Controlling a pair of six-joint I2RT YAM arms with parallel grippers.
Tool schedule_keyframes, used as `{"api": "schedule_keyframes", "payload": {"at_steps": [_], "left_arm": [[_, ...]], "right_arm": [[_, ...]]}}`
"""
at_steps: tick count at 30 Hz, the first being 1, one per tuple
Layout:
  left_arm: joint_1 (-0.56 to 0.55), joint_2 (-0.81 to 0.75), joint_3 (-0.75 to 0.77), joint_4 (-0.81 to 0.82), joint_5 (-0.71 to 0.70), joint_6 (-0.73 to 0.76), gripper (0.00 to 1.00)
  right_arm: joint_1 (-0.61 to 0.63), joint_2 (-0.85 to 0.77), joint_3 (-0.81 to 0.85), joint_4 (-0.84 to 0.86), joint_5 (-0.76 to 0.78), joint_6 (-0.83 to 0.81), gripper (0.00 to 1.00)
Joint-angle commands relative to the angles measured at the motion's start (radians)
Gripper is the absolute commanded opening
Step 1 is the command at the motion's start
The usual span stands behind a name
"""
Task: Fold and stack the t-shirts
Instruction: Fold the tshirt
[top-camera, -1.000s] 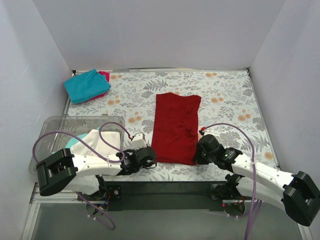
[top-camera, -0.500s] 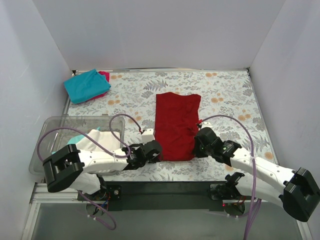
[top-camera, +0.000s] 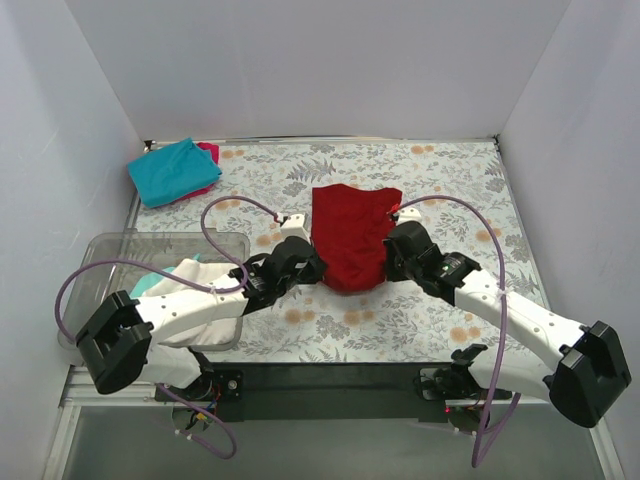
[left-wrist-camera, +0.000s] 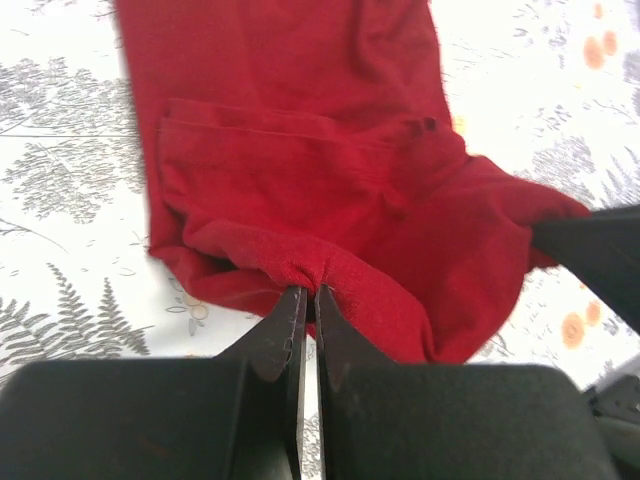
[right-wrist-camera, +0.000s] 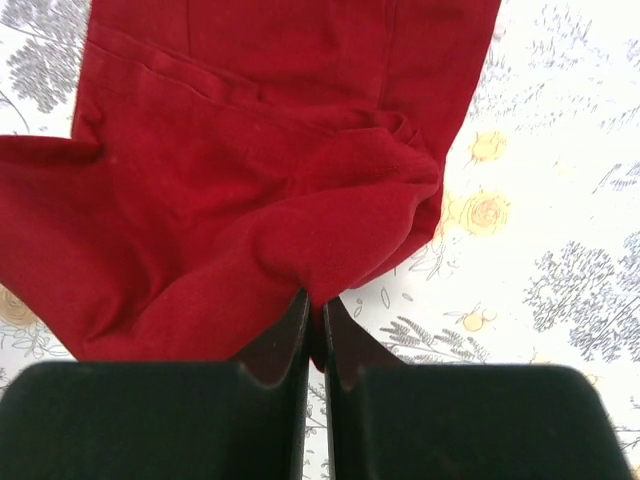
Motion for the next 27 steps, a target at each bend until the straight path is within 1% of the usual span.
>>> {"api": "schedule_keyframes", "payload": {"at_steps": [1,4,7,12,15,16,19,22,27], "left_arm": [[0.001,-0.056,0.027,0.020,0.064,0.059,0.00],[0.001,-0.102,-0.002,-0.021,0.113,0.055,0.00],[-0.002,-0.161,-0.057,-0.049,0.154,0.051,0.00],[-0.014,-0.253,-0.138,-0.080,0.263,0.061,0.00],[-0.043,-0.296,-0.158,-0.147,0.300,0.053,0.00],[-0.051,-0.306,-0.161,-0.166,0.303,0.048,0.00],[-0.083,-0.346,-0.169,-0.225,0.325,0.025,0.00],[-0.129,-0.385,-0.174,-0.261,0.360,-0.007,0.00],[-0.173,-0.432,-0.181,-0.308,0.349,-0.057,0.00]], "right_arm": [[-0.006,-0.013,0.068,0.012,0.009,-0.058,0.01],[-0.006,-0.045,0.060,-0.008,-0.040,-0.063,0.01],[-0.006,-0.082,0.034,-0.059,-0.095,-0.063,0.01],[-0.001,-0.150,-0.030,-0.158,-0.223,-0.070,0.01],[0.012,-0.200,-0.046,-0.229,-0.295,-0.079,0.01],[0.017,-0.200,-0.046,-0.246,-0.295,-0.079,0.01],[0.052,-0.240,-0.047,-0.294,-0.388,-0.086,0.01],[0.078,-0.252,-0.046,-0.337,-0.405,-0.087,0.01],[0.101,-0.269,-0.043,-0.393,-0.412,-0.087,0.01]]}}
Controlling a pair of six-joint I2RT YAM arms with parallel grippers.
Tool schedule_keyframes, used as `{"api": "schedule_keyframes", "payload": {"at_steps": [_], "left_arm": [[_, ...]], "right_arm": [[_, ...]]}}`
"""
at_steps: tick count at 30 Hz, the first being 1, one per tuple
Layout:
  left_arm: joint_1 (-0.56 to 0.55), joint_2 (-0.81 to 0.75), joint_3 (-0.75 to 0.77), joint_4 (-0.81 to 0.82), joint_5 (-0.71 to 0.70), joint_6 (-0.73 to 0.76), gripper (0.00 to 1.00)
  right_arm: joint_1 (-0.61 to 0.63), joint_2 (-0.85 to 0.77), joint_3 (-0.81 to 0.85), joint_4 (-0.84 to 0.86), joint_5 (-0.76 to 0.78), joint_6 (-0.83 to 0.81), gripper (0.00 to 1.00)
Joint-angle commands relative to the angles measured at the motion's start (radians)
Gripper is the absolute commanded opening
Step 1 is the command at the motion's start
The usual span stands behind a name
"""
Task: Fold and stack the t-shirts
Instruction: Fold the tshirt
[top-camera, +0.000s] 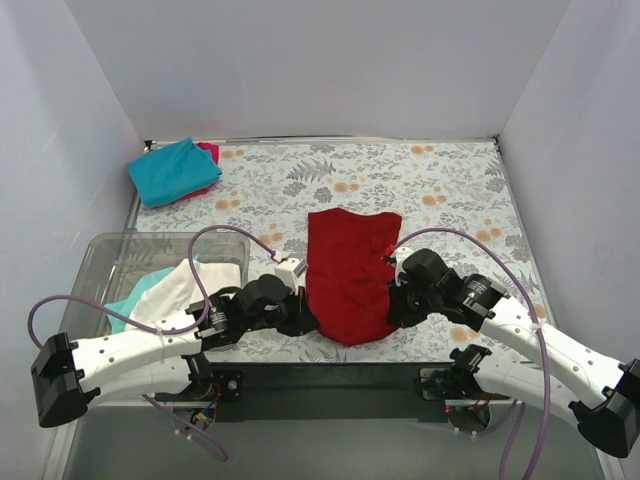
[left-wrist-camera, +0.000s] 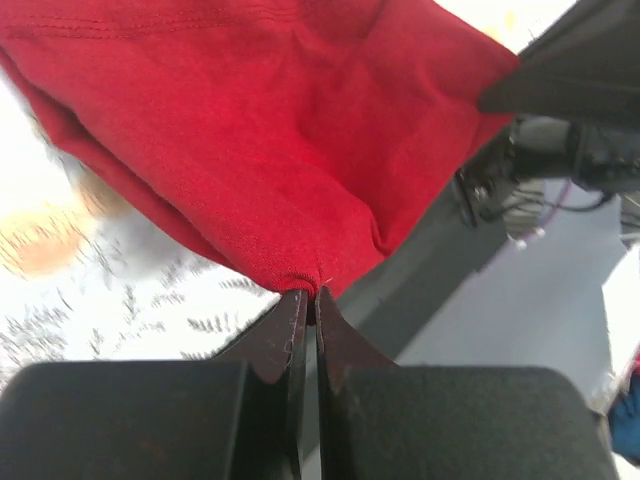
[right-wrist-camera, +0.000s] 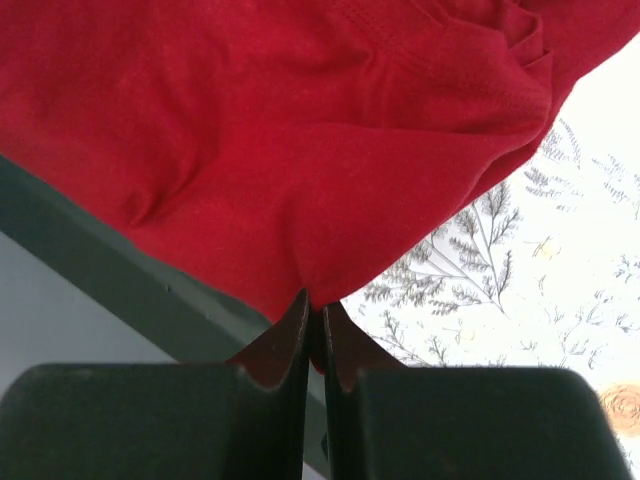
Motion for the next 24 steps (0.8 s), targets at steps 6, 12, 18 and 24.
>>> {"api": "schedule_keyframes", "payload": {"at_steps": [6,12,18,24], "left_arm": [[-0.019,-0.080,0.044,-0.026,-0.167,-0.053,0.00],[-0.016,0.017,0.125,0.075,-0.288,0.031,0.00],[0.045,0.072,0.191,0.159,-0.304,0.097,0.00],[0.162,0.126,0.208,0.224,-0.239,0.138,0.00]], "right_arm": [[0.011,-0.044,0.104,-0.049,0.106,-0.005,0.01],[0.010,0.012,0.206,-0.012,0.322,-0.012,0.01],[0.003,0.133,0.295,0.037,0.394,-0.048,0.01],[-0.061,0.229,0.338,0.074,0.417,-0.094,0.01]]}}
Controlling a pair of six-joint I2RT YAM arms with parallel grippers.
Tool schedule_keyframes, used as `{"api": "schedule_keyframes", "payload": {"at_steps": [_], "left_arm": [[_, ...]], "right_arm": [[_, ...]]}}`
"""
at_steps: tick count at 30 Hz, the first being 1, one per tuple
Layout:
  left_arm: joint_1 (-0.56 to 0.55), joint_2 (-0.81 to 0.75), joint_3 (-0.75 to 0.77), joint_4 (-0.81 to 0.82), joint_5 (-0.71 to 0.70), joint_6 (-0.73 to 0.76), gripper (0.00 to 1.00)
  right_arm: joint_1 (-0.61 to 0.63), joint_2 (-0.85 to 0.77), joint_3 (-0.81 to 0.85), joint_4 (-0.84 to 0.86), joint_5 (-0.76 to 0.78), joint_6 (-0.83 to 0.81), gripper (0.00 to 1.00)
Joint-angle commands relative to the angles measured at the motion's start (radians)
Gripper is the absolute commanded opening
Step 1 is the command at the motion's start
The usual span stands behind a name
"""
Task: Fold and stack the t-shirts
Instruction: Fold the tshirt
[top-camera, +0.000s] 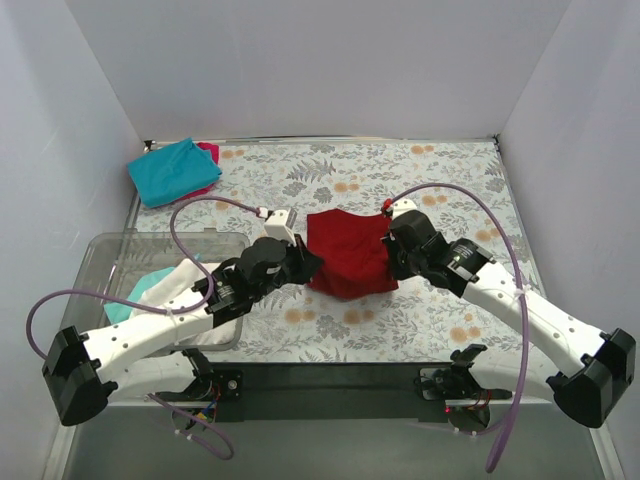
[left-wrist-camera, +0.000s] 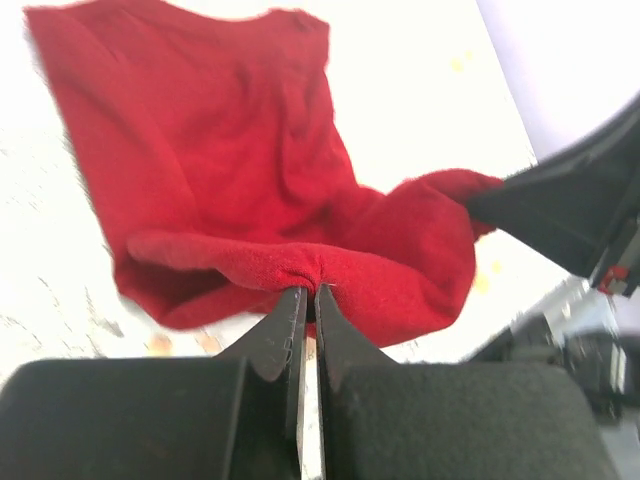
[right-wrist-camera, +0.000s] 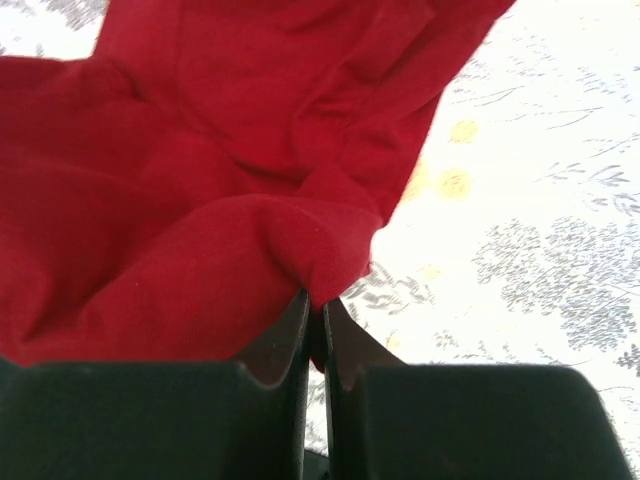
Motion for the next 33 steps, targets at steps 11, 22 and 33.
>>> {"api": "schedule_keyframes", "payload": {"at_steps": [11,22,33], "left_arm": [[0.196,0.192,0.074,0.202,0.133,0.089,0.00],[0.334,0.393,0.180,0.282,0.224,0.097,0.00],[0.417,0.628,0.321,0.270,0.256,0.091,0.00]], "right_arm": [[-0.200,0.166,0.101,0.181,-0.020,-0.118,0.01],[-0.326,0.365,0.230,0.253,-0.094,-0.186,0.01],[-0.401,0.600,0.397,0.313,-0.147,-0.215,0.01]]}}
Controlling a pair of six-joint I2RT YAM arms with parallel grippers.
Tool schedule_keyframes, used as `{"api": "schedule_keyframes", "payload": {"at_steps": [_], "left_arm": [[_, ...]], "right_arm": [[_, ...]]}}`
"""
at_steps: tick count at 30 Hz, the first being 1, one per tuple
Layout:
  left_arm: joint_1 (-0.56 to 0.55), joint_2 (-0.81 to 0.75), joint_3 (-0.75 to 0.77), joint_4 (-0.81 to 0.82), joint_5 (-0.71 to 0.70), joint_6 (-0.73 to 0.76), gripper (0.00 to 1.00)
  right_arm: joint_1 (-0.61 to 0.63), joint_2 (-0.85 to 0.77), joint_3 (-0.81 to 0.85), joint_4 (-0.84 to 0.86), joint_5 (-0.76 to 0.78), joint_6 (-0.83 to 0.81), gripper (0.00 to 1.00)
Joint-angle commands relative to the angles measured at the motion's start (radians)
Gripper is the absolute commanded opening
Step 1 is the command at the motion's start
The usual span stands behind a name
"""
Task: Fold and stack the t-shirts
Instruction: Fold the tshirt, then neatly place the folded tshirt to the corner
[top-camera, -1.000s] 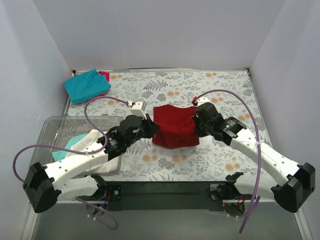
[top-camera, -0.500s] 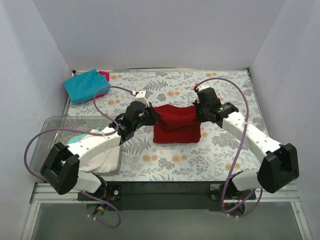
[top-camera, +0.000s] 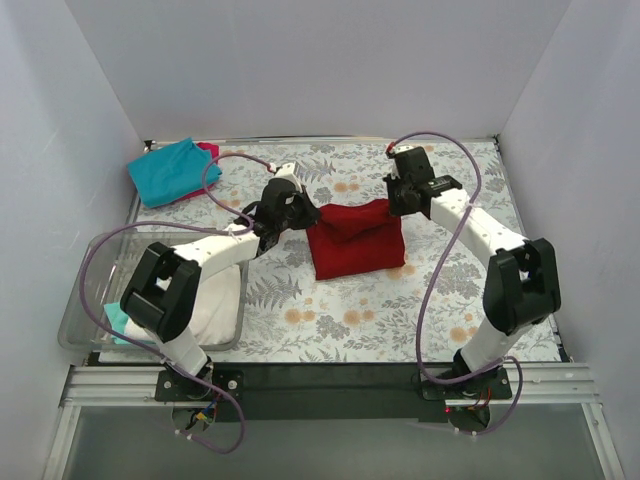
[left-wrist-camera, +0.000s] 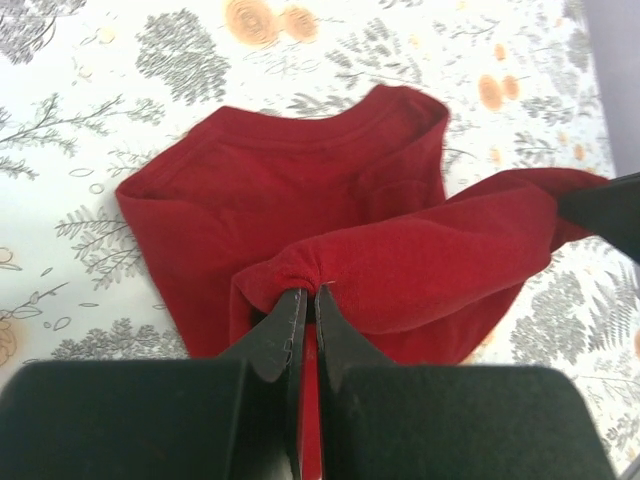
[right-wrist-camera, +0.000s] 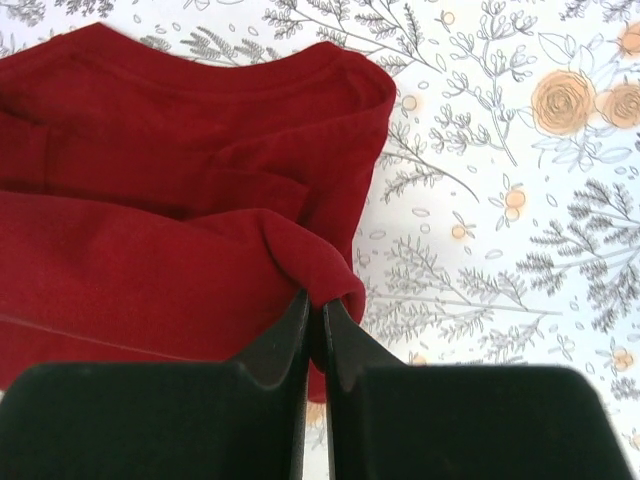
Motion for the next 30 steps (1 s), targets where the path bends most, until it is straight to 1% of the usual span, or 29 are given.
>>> {"api": "schedule_keyframes", "payload": {"at_steps": [1,3,9,12,13,14,15,17,18,19,20,21,22,24,26,27,30], "left_arm": [[0.028,0.012,0.037,-0.004,0.001,-0.005,0.00],[0.033,0.021,0.037,-0.005,-0.039,-0.012,0.00],[0.041,0.046,0.054,-0.024,-0.083,-0.025,0.00],[0.050,0.060,0.075,-0.069,-0.117,-0.042,0.00],[0.050,0.064,0.083,-0.082,-0.147,-0.051,0.00],[0.051,0.063,0.087,-0.091,-0.168,-0.061,0.26],[0.051,0.060,0.092,-0.109,-0.192,-0.068,0.42],[0.051,0.026,0.089,-0.140,-0.253,-0.078,0.68],[0.051,0.011,0.077,-0.143,-0.267,-0.078,0.85],[0.051,-0.027,0.071,-0.145,-0.277,-0.078,0.89],[0.051,-0.046,0.063,-0.145,-0.284,-0.078,0.90],[0.051,-0.063,0.045,-0.146,-0.278,-0.078,0.90],[0.051,-0.101,0.029,-0.145,-0.266,-0.081,0.90],[0.050,-0.130,-0.001,-0.131,-0.203,-0.092,0.90],[0.051,-0.164,-0.067,-0.122,-0.148,-0.103,0.91],[0.050,-0.172,-0.096,-0.079,-0.084,-0.121,0.91],[0.048,-0.181,-0.178,-0.035,-0.013,-0.154,0.91]], "right_arm": [[-0.018,0.079,0.090,0.068,-0.023,-0.030,0.01],[-0.023,0.113,0.114,0.074,-0.028,-0.032,0.01],[-0.026,0.219,0.217,0.094,-0.041,-0.030,0.01],[-0.027,0.269,0.271,0.105,-0.054,-0.030,0.01],[-0.029,0.280,0.289,0.109,-0.054,-0.030,0.04],[-0.030,0.288,0.318,0.111,-0.055,-0.029,0.27],[-0.033,0.298,0.337,0.111,-0.057,-0.027,0.38],[-0.038,0.298,0.363,0.111,-0.068,-0.027,0.56],[-0.041,0.286,0.380,0.111,-0.069,-0.026,0.60],[-0.044,0.275,0.384,0.111,-0.066,-0.027,0.64],[-0.046,0.263,0.385,0.112,-0.065,-0.027,0.75],[-0.047,0.231,0.372,0.115,-0.058,-0.027,0.77],[-0.047,0.211,0.359,0.122,-0.051,-0.029,0.79],[-0.047,0.145,0.314,0.140,-0.051,-0.029,0.81],[-0.049,0.105,0.225,0.178,-0.057,-0.027,0.82],[-0.049,0.069,0.190,0.186,-0.058,-0.020,0.82],[-0.049,-0.008,0.058,0.221,-0.061,0.005,0.83]]}}
